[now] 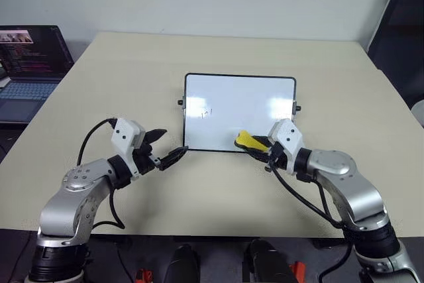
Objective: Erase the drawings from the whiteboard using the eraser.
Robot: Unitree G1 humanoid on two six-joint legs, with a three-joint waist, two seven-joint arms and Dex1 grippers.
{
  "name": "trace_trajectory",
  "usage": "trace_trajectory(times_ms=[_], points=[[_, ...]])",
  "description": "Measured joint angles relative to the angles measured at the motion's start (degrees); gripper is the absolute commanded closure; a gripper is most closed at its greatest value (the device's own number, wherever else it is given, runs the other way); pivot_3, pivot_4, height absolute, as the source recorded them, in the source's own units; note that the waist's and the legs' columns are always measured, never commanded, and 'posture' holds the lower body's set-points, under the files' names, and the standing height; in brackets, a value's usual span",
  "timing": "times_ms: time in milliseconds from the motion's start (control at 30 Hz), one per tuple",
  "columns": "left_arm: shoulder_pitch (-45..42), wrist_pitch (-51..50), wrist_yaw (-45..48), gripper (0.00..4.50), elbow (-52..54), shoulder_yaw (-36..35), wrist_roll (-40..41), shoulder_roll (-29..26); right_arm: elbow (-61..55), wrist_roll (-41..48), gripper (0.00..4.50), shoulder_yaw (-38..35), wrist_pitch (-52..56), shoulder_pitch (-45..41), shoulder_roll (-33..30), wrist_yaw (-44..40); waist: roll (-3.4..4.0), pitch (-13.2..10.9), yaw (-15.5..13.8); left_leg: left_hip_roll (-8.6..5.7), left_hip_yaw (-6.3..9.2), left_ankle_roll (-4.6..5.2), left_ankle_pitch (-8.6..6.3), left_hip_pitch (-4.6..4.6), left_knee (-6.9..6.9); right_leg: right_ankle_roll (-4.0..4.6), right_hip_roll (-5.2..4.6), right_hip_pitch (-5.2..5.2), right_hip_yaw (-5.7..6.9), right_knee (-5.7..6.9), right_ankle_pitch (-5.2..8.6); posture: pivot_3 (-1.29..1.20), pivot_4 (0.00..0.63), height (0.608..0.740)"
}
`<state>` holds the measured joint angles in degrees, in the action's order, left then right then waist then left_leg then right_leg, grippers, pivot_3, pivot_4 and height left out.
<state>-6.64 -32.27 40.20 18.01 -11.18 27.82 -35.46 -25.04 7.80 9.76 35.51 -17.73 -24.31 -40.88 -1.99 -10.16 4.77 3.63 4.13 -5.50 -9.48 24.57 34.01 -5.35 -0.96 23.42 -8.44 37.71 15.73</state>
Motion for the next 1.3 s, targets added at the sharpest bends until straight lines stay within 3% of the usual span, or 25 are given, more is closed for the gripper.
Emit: trace_trajectory(times_ms=[467,933,1167,1300], points=[[-0.8,0.3,-1.2,0.0,0.6,-0.1,-0.2,-0.4,3.6,-0.1,3.4,0.7,-8.2,-1.9,2.6,3.7,0.0,0.0,0.0,0.0,0.0,0.0,0.0,0.01,-0.04,0.0,0.0,0.01,0.02,0.0,0.0,0.0,0.15,0.74],[-0.2,5.9,3.1,0.0,-4.1,3.2,-5.3,-1.8,30.5,-18.1,3.4,17.6,-18.0,-26.6,8.8,6.0,0.02,0.0,0.1,0.02,-0.02,-0.01,0.0,0.09,-0.07,-0.14,0.01,0.14,0.07,0.04,-0.11,0.0,0.15,0.74],[-0.8,7.7,4.2,0.0,-4.6,5.2,-6.8,-1.8,44.6,-21.7,3.4,18.3,-19.9,-33.5,13.2,8.5,0.03,0.0,0.1,0.03,0.0,-0.01,0.0,0.1,-0.07,-0.17,0.01,0.14,0.09,0.08,-0.12,0.0,0.15,0.74],[-1.6,8.1,4.3,0.0,-4.6,5.5,-6.9,-1.8,47.1,-23.4,3.4,18.9,-20.0,-36.0,13.1,6.2,0.04,0.0,0.1,0.03,0.01,-0.01,0.0,0.09,-0.05,-0.19,0.01,0.13,0.1,0.14,-0.13,0.0,0.15,0.74]])
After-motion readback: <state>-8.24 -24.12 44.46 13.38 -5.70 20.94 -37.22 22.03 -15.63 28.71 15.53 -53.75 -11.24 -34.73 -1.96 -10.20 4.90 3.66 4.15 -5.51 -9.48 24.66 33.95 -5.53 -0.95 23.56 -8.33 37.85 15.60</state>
